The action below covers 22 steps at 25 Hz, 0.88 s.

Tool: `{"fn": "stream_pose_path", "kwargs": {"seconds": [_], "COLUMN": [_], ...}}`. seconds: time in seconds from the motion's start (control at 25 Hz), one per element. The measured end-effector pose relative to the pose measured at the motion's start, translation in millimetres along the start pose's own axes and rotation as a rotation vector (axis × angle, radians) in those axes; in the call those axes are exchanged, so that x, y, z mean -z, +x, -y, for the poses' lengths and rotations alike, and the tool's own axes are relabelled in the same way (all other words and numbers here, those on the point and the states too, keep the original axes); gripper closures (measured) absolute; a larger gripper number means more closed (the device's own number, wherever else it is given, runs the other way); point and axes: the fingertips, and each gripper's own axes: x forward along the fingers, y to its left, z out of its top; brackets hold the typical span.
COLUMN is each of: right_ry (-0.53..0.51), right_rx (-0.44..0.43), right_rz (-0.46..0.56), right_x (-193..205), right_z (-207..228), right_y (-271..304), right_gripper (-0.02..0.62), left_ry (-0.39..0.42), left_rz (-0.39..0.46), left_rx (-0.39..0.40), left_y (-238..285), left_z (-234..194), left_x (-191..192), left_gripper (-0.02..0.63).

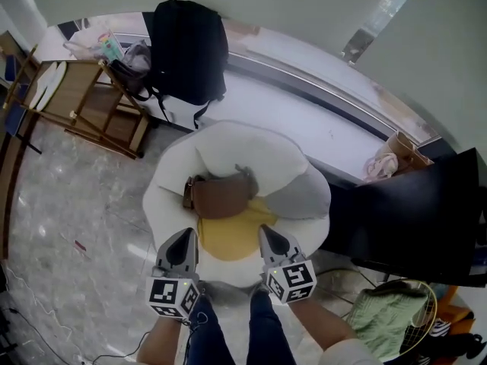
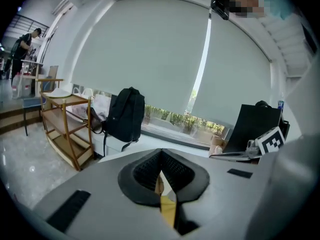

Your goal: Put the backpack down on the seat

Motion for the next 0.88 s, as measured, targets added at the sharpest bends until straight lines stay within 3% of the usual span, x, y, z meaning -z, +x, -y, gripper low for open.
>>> {"fn": "stream_pose_path", "kwargs": {"seconds": [0.48,0.88], "right_ry": [0.014,-0.042], "right_rx": [0.01,-0.002], "right_rz": [0.084,0.135], "right_x": [-79.2,-126.0], "right_z": [-22.1,-46.6], "right_y": [-63.1,-107.2], "right_gripper": [0.566,0.566], "left_ry": [0.01,0.033], "left_rz": [0.04,0.061], "left_rx": [-0.012,0.022], "left_y": [-59.6,-92.4], "left_z": [25.7,51.9], "left_x": [-62.3,-97.4], "left_gripper": [0.574,0.574]}}
